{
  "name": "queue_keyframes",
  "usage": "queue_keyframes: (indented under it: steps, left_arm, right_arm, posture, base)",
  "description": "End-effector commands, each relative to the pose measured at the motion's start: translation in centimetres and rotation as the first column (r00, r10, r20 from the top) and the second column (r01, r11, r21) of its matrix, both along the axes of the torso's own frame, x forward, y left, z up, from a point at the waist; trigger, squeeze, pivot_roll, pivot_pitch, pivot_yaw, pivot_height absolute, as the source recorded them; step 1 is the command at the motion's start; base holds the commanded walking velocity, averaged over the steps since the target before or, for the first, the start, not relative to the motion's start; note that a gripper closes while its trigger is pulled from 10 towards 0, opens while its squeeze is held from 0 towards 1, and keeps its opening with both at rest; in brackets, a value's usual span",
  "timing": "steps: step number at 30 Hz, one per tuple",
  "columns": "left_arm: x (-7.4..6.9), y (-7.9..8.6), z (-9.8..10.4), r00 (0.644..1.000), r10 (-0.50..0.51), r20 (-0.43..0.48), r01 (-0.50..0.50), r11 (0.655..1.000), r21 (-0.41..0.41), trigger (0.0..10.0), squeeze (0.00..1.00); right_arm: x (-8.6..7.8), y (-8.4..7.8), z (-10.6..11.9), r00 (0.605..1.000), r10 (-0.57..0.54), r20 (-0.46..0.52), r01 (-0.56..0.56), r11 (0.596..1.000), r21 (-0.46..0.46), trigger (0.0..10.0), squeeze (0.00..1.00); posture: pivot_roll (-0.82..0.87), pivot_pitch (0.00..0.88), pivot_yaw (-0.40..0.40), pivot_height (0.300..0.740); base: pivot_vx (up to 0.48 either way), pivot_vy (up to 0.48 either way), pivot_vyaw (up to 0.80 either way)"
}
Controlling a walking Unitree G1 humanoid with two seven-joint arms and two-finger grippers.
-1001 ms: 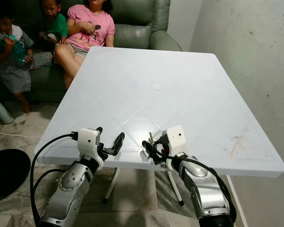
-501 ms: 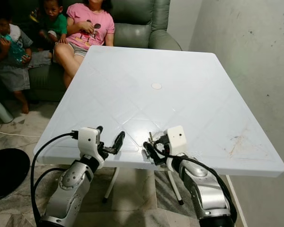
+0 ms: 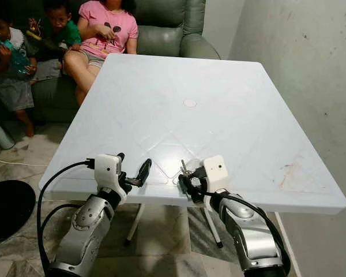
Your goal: Hang keys on a hook
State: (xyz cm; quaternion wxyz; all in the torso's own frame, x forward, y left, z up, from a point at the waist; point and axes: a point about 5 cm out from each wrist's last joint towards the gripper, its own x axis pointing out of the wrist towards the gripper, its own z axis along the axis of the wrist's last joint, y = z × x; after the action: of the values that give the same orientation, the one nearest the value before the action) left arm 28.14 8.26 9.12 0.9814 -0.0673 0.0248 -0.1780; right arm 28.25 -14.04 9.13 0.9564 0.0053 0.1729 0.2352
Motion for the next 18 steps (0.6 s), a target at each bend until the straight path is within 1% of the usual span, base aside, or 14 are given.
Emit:
queue_keyframes:
  steps: [1,3,5,7,13,18]
  left_arm:
    - [0.09,-0.84,0.62,1.0,-0.005,0.009,0.006,0.999,-0.042,10.0,0.0]
    - [0.14,-0.79,0.64,1.0,-0.004,0.01,0.004,0.999,-0.039,10.0,0.0]
    - [0.18,-0.78,0.65,1.0,-0.004,0.01,0.004,0.999,-0.038,10.0,0.0]
    - [0.19,-0.78,0.67,1.0,-0.005,0.011,0.005,0.999,-0.038,10.0,0.0]
    - [0.34,-0.73,0.73,1.0,-0.005,0.013,0.005,0.999,-0.038,10.0,0.0]
    - [0.35,-0.75,0.77,1.0,-0.006,0.015,0.007,0.999,-0.038,10.0,0.0]
  right_arm:
    - [0.02,0.13,0.5,1.0,0.011,0.022,-0.011,1.0,0.006,10.0,0.0]
    - [0.01,0.36,0.38,1.0,0.014,0.002,-0.014,1.0,0.016,10.0,0.0]
    - [0.07,0.61,0.54,1.0,0.019,0.013,-0.019,1.0,0.022,10.0,0.0]
    - [0.07,0.68,0.5,1.0,0.018,0.005,-0.018,1.0,0.017,10.0,0.0]
    - [0.29,0.7,0.35,1.0,-0.012,-0.002,0.012,1.0,-0.024,10.0,0.0]
    - [0.32,0.5,0.24,0.999,-0.041,0.014,0.042,0.997,-0.064,10.0,0.0]
  posture:
    - [0.02,0.06,-0.069,0.732]
    - [0.02,0.06,-0.069,0.732]
    - [0.02,0.057,-0.067,0.732]
    - [0.02,0.054,-0.068,0.732]
    - [0.02,0.041,-0.069,0.732]
    - [0.03,0.035,-0.07,0.732]
  base:
    - [0.0,0.0,0.0]
    - [0.0,0.0,0.0]
    - [0.0,0.0,0.0]
    - [0.0,0.0,0.0]
    - [0.0,0.0,0.0]
    - [0.0,0.0,0.0]
